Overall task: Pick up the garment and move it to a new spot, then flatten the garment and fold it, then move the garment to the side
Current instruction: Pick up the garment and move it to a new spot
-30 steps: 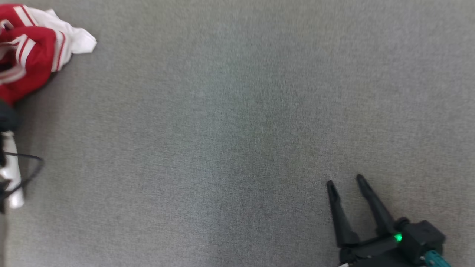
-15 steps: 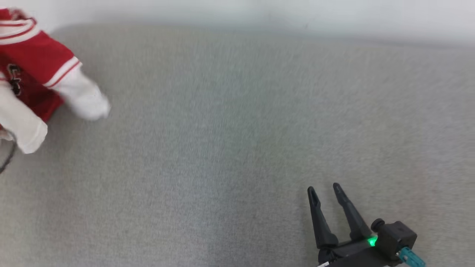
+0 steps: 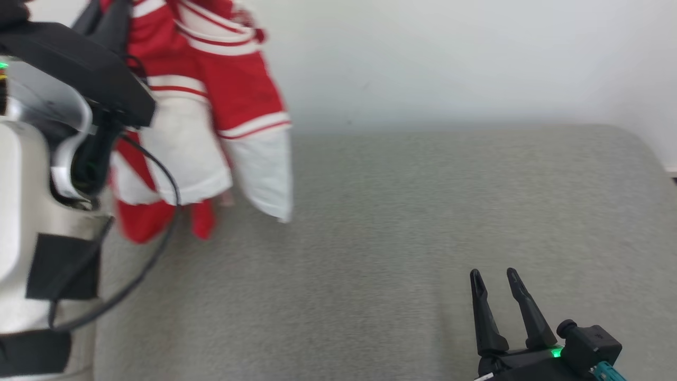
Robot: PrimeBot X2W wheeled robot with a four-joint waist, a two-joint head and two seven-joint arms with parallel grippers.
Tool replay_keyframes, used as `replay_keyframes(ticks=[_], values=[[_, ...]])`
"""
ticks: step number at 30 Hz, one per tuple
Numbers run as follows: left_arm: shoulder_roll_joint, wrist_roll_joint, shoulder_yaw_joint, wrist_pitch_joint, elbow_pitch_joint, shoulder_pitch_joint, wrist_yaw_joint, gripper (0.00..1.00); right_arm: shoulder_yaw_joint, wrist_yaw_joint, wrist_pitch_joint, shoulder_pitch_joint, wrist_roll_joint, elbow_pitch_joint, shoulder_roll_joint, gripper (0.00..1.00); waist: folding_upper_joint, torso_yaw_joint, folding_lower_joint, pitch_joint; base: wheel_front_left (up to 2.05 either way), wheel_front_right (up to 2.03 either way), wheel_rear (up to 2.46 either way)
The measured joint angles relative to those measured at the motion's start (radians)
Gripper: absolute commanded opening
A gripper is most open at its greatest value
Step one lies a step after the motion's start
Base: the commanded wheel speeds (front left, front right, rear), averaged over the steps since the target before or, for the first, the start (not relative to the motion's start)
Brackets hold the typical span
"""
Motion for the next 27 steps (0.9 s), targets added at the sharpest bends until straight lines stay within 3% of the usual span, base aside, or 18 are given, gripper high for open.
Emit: replay_keyframes(ticks=[6,11,22,23,24,25,27], values=[[-0.073,-0.026,-0.056,0.011,-0.159,0.099,0.001,0.00,-0.016,0.000,0.002,0.011,-0.011,-0.019,0.000,1.00,0.0001,-0.122,0.0001,-0.025,0.00,0.00,0.00],[-0.087,0.059,-0.132,-0.057,-0.201,0.247,0.019,0.00,0.009,0.000,0.009,0.012,-0.004,-0.027,0.001,1.00,0.0001,-0.221,0.0001,-0.023,0.00,0.00,0.00],[-0.188,0.064,-0.291,-0.203,0.143,0.534,0.028,0.00,0.036,0.000,0.017,0.005,0.002,-0.021,0.001,1.00,0.0002,-0.355,0.0002,0.020,0.00,0.00,0.00],[-0.189,0.061,-0.306,-0.204,0.169,0.544,0.026,0.09,0.036,0.000,0.017,0.005,0.002,-0.020,0.001,1.00,0.0002,-0.357,0.0003,0.024,0.00,0.00,0.00],[-0.193,0.051,-0.319,-0.204,0.191,0.551,0.026,0.37,0.034,0.000,0.018,0.005,0.002,-0.020,0.001,1.00,0.0002,-0.356,0.0003,0.025,0.00,0.00,0.00],[-0.195,0.042,-0.334,-0.201,0.206,0.551,0.025,1.00,0.032,0.000,0.019,0.005,0.002,-0.019,0.001,1.00,0.0002,-0.353,0.0003,0.026,0.00,0.00,0.00],[-0.199,0.027,-0.356,-0.191,0.225,0.551,0.023,1.00,0.033,0.000,0.020,0.006,0.002,-0.017,0.001,1.00,0.0002,-0.344,0.0003,0.025,0.00,0.00,0.00]])
